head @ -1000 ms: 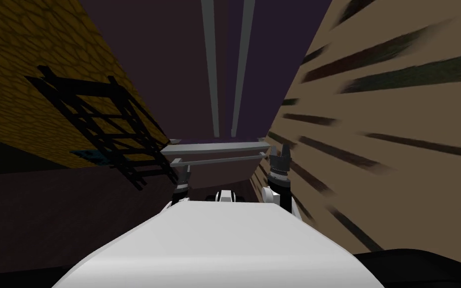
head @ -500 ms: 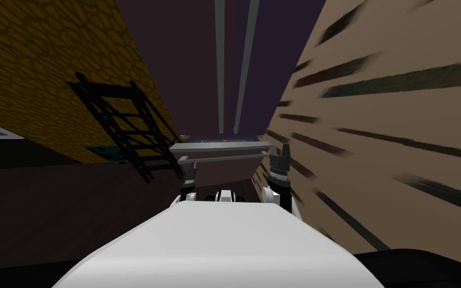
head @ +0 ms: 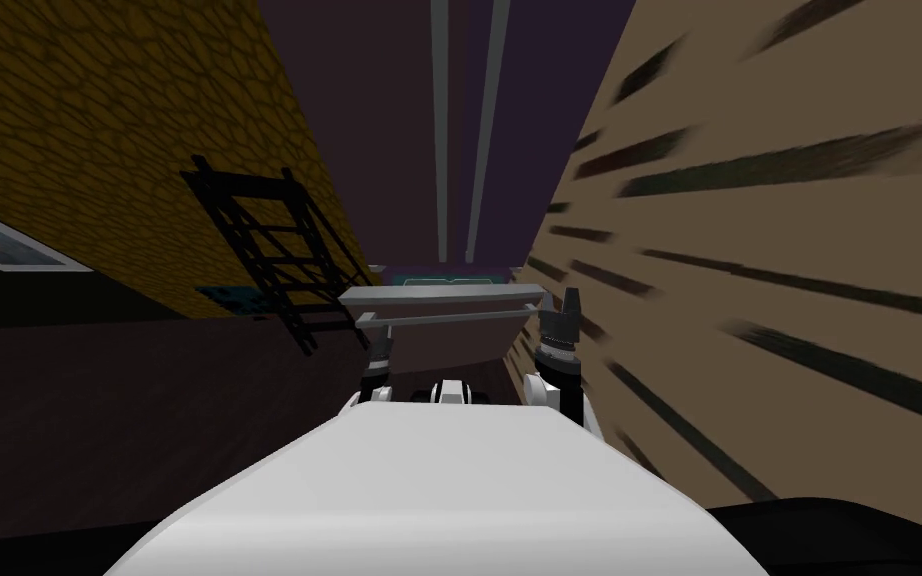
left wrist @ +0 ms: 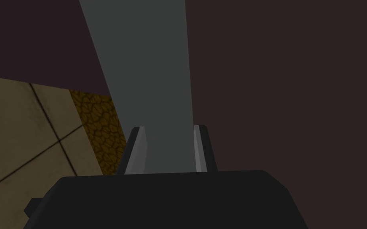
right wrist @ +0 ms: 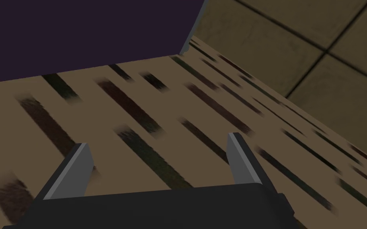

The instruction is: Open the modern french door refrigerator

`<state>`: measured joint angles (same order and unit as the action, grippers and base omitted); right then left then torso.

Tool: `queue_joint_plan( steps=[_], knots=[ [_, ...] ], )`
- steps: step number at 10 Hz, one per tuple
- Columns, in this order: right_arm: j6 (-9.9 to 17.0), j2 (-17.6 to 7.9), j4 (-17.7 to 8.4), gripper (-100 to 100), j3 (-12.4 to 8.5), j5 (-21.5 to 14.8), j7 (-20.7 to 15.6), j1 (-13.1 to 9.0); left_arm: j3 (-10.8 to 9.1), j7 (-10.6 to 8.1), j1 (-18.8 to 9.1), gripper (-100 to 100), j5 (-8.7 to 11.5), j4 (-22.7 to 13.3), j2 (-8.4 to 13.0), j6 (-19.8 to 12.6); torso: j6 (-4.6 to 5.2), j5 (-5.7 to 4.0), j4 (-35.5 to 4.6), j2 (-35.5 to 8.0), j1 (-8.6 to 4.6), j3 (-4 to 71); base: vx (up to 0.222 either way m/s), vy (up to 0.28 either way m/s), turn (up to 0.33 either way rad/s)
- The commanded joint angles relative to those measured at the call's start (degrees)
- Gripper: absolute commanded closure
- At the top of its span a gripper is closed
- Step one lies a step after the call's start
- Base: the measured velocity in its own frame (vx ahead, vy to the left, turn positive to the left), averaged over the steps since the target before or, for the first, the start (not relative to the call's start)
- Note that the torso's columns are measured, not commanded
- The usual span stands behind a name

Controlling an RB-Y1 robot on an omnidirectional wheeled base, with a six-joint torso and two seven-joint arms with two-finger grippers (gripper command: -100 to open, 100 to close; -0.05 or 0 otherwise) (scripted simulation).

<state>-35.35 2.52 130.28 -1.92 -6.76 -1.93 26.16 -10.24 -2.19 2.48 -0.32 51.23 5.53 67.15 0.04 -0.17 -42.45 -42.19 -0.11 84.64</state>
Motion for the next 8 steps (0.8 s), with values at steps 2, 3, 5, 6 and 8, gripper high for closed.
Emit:
queue_joint_plan(
  steps=[2,3,5,6,8],
  knots=[
    [0.00,0.00,0.00,0,0.01,0.00,0.00,-0.02,-3.29,-1.01,-1.26,100,-0.70,-1.57,0.67,0.74,0.13,0.08,0.07,-0.30,-0.16,-0.18,-0.230,-0.052,-0.102],
    [0.00,0.00,0.00,0,0.01,0.00,0.00,-0.02,-3.84,-1.18,-1.47,100,-0.81,-1.83,0.78,0.86,0.10,0.06,0.03,-0.36,-0.17,-0.21,-0.227,-0.052,-0.089],
    [0.00,0.00,0.00,0,0.00,0.00,0.00,-0.02,-4.49,-1.65,-3.07,-100,-0.64,-1.30,1.72,-2.05,0.09,-0.01,-0.04,-0.23,-0.14,-0.12,-0.190,-0.038,-0.058],
    [0.00,0.00,0.00,0,0.00,0.00,0.00,0.00,-4.49,-1.65,-3.07,-100,-0.64,-1.30,1.72,-2.05,0.01,0.05,0.08,0.01,-0.02,0.00,-0.047,-0.022,0.035],
    [0.00,0.00,0.01,0,0.00,0.00,0.00,0.02,-4.61,-2.09,-4.68,-100,-0.40,-0.53,2.63,-4.58,-0.04,0.17,0.27,0.30,0.14,0.19,-0.024,-0.029,0.022]
  ],
)
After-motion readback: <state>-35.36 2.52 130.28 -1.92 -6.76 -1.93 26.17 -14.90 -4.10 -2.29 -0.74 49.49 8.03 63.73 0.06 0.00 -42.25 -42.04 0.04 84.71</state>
